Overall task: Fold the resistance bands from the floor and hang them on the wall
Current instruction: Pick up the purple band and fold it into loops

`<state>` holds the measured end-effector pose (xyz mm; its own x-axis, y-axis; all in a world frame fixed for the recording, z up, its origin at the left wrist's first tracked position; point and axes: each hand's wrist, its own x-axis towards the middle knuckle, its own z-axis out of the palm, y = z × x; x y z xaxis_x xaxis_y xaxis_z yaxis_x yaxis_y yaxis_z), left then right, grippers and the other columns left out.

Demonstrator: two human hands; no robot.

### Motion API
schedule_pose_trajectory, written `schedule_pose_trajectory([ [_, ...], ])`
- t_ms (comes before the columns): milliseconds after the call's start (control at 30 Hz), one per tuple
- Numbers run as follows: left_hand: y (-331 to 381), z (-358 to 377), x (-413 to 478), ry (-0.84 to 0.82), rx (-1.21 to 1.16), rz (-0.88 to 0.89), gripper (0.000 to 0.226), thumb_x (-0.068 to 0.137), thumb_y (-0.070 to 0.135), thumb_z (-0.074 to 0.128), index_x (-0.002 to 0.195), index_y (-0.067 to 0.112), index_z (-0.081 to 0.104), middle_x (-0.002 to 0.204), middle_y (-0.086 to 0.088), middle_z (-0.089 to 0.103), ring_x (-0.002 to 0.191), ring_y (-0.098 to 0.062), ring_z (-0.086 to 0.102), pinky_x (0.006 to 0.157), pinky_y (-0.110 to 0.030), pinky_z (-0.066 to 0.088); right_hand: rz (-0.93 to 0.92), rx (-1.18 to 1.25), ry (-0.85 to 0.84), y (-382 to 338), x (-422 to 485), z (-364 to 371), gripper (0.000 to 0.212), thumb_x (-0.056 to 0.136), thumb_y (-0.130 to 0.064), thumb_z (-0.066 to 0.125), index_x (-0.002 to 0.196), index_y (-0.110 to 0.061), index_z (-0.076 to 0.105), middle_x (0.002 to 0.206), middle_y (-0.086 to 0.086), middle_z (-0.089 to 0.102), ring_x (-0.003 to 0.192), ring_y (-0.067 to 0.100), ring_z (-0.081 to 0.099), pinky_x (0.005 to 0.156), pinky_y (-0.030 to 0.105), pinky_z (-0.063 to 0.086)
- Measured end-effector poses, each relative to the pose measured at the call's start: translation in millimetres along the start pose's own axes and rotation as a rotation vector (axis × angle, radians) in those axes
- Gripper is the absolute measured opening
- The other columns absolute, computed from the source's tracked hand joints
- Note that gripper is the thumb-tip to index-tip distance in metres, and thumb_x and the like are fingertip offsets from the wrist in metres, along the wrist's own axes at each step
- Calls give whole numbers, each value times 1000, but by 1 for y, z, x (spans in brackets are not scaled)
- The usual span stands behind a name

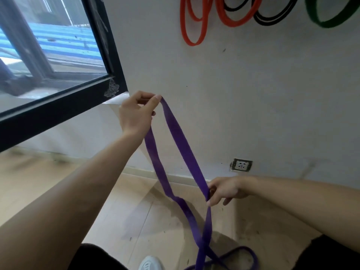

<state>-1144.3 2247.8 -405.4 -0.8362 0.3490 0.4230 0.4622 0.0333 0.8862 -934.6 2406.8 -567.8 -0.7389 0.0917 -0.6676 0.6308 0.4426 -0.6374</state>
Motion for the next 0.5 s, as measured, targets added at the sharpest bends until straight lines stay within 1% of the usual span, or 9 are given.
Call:
schedule_pose_trajectory([
  [100, -11, -9, 3, 25, 95, -19, 23, 82, 53, 74, 88, 31, 74, 83, 10, 73, 66, -11, 73, 80, -49, 61, 10, -3, 125, 8, -9, -7, 26, 84, -24, 77, 108, -21, 67, 109, 2, 68, 103, 18, 65, 78, 29, 52],
  [167, -18, -11, 5, 11, 161, -79, 25, 82, 57, 72, 87, 32, 73, 83, 12, 73, 71, -11, 74, 82, -48, 61, 10, -1, 249, 9, -14, -15, 23, 84, -18, 76, 105, -17, 67, 103, 4, 71, 94, 17, 69, 71, 28, 54],
  [233, -28, -13, 5, -39, 223, -151, 25, 82, 57, 71, 86, 33, 72, 84, 11, 72, 77, -13, 73, 84, -48, 60, -17, 42, 375, 6, -21, -27, 20, 84, -8, 73, 102, -11, 64, 99, 9, 71, 84, 19, 70, 68, 28, 56],
  [267, -34, -13, 4, -88, 290, -170, 25, 83, 57, 71, 87, 33, 71, 85, 11, 72, 80, -14, 72, 84, -47, 59, -44, 88, 437, 4, -27, -35, 20, 85, -5, 71, 102, -9, 62, 98, 12, 70, 80, 21, 70, 68, 30, 55],
  [333, -48, -13, -1, -242, 485, -173, 24, 85, 55, 70, 89, 32, 70, 88, 11, 69, 84, -15, 68, 80, -42, 58, -121, 201, 556, -1, -43, -53, 23, 86, -1, 71, 105, -5, 59, 100, 19, 71, 79, 25, 70, 72, 37, 57],
  [400, -63, -10, -6, -434, 652, -171, 22, 88, 52, 70, 87, 30, 70, 88, 8, 69, 84, -17, 66, 73, -37, 55, -216, 327, 662, -10, -64, -69, 24, 88, 0, 70, 107, -4, 56, 102, 21, 73, 84, 29, 70, 79, 46, 57],
  [433, -70, -7, -9, -535, 703, -169, 22, 89, 50, 70, 86, 28, 71, 87, 5, 70, 83, -18, 66, 71, -37, 54, -264, 380, 705, -15, -75, -77, 22, 90, -1, 69, 106, -5, 56, 103, 20, 74, 85, 28, 71, 79, 45, 57],
  [467, -77, -3, -12, -636, 736, -169, 22, 91, 47, 70, 87, 26, 72, 87, 3, 71, 83, -18, 66, 71, -37, 54, -310, 422, 741, -21, -87, -83, 19, 92, -3, 67, 108, -6, 57, 104, 18, 75, 85, 25, 71, 77, 42, 57],
  [500, -81, 1, -15, -736, 758, -169, 20, 93, 42, 69, 90, 22, 74, 88, 1, 71, 83, -19, 65, 72, -34, 54, -355, 457, 767, -27, -98, -89, 17, 94, -6, 66, 110, -6, 59, 104, 16, 76, 84, 22, 70, 73, 36, 57],
])
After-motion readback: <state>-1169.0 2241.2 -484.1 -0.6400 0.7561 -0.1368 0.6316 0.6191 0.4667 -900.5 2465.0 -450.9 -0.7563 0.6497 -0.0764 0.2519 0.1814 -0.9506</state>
